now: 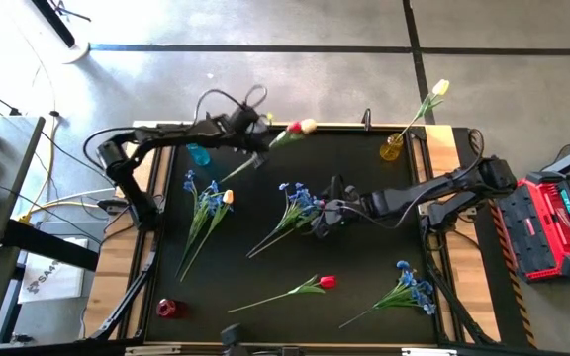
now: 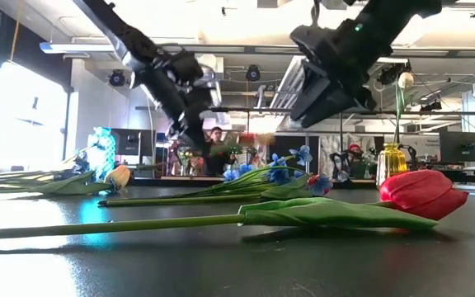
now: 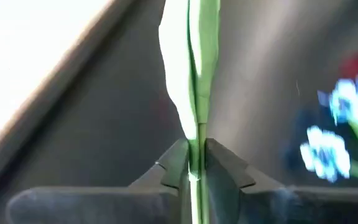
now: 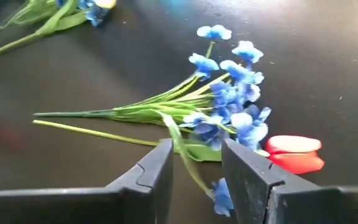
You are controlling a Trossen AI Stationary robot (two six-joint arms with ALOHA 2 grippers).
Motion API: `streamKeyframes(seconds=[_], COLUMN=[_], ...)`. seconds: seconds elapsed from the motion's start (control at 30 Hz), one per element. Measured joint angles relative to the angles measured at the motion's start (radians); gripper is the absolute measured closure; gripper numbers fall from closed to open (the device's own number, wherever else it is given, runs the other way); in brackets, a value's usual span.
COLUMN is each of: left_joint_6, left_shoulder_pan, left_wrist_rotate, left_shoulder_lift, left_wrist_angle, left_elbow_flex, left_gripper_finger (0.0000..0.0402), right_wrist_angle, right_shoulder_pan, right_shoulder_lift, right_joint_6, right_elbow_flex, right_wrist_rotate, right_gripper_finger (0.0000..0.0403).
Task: Sort flowers into vase by color
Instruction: Put the top yellow flower into the yellow vase
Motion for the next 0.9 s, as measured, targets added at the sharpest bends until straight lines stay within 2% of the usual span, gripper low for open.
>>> streamKeyframes(seconds=[0.17, 0.33, 0.47, 0.63, 0.73, 0.9], left_joint_6=[0.028, 0.0, 0.01, 0.102, 0.142, 0.149], left_shoulder_pan=[0.005, 0.019, 0.008, -0.04, -0.058, -0.092], left_wrist_rotate=[-0.015, -0.034, 0.02, 0.054, 0.019, -0.106], left_shoulder_lift=[0.025, 0.024, 0.026, 0.026, 0.026, 0.034], left_wrist_angle=[0.019, 0.021, 0.021, 0.016, 0.017, 0.011], left_elbow_flex=[-0.104, -0.114, -0.108, -0.108, -0.108, -0.108], left_gripper_finger=[0.0299, 0.0259, 0.0256, 0.0264, 0.0265, 0.0265], right_wrist_angle=[-0.05, -0.084, -0.087, -0.107, -0.116, -0.122], right_shoulder_pan=[0.02, 0.013, -0.011, -0.033, -0.036, -0.006], right_shoulder_lift=[0.0, 0.0, 0.0, 0.0, 0.0, 0.0], right_joint_6=[0.004, -0.011, -0.063, -0.105, -0.11, -0.109], right_elbow_flex=[-0.001, -0.002, -0.002, -0.002, -0.002, -0.002], right_wrist_rotate=[-0.001, -0.001, -0.006, -0.005, 0.003, 0.04], right_gripper_finger=[0.0279, 0.0279, 0.0279, 0.0279, 0.0279, 0.0279])
